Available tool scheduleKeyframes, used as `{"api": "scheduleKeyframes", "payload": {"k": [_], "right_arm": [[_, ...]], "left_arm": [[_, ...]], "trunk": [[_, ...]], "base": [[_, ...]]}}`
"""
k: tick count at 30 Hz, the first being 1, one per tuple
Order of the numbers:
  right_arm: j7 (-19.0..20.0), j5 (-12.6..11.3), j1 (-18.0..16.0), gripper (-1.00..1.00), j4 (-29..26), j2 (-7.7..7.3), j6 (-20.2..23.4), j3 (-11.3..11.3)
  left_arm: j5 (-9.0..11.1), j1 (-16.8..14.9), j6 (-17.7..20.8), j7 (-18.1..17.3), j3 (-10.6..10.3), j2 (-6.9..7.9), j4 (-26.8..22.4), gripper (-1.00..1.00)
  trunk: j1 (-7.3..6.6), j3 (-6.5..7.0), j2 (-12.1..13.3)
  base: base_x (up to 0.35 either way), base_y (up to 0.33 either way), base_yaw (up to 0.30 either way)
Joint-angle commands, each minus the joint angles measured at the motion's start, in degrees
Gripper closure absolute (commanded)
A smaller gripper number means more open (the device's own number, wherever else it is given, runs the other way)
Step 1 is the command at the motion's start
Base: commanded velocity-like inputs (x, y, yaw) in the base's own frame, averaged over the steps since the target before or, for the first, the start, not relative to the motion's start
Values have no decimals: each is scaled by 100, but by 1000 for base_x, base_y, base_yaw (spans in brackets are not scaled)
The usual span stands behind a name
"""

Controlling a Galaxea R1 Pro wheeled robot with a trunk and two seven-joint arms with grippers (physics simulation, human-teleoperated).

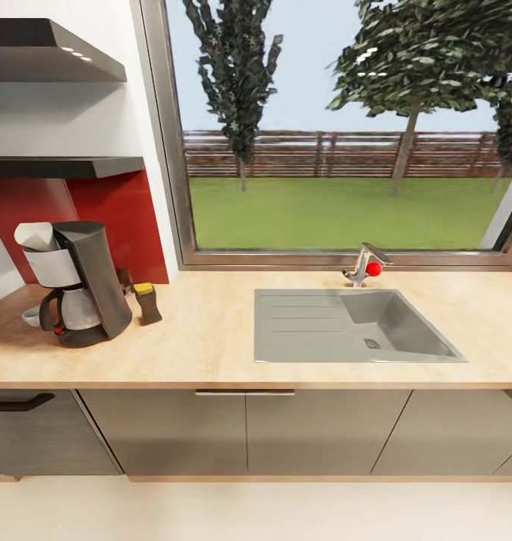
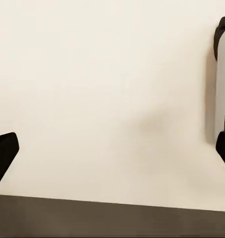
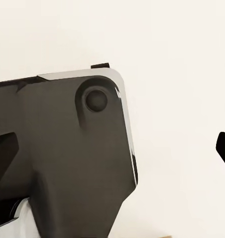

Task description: Set up a coffee station on the kitchen countertop: keep the coffee maker on the countertop, move the bottle of coffee from the kitchen shelf to the counter next to the coffee maker, place a paper coffee filter on top of the coffee maker, put the saucer next to the coffee maker with the coffee cup on the saucer, and place the electric kettle next to the coffee maker.

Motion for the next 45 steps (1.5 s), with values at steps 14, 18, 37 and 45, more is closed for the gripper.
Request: {"api": "scheduleKeyframes", "payload": {"k": [14,18,37,45], "right_arm": [[11,-43,-5,-100,6,-42,-18,-463],[10,-39,-5,-100,11,-43,-18,-503],[11,-35,-5,-100,13,-43,-18,-517],[10,-38,-5,-100,13,-43,-18,-518]], "left_arm": [[-514,33,-67,299,99,-96,286,-100],[-510,35,-66,299,100,-115,291,-100],[-565,27,-58,299,91,-368,285,-100],[-569,27,-64,299,91,-382,285,-100]], "trunk": [[3,-12,-12],[3,-12,-12],[3,-12,-12],[3,-12,-12]], "base": [[0,0,-197],[0,0,-267],[9,-10,-268],[165,-209,-268]]}}
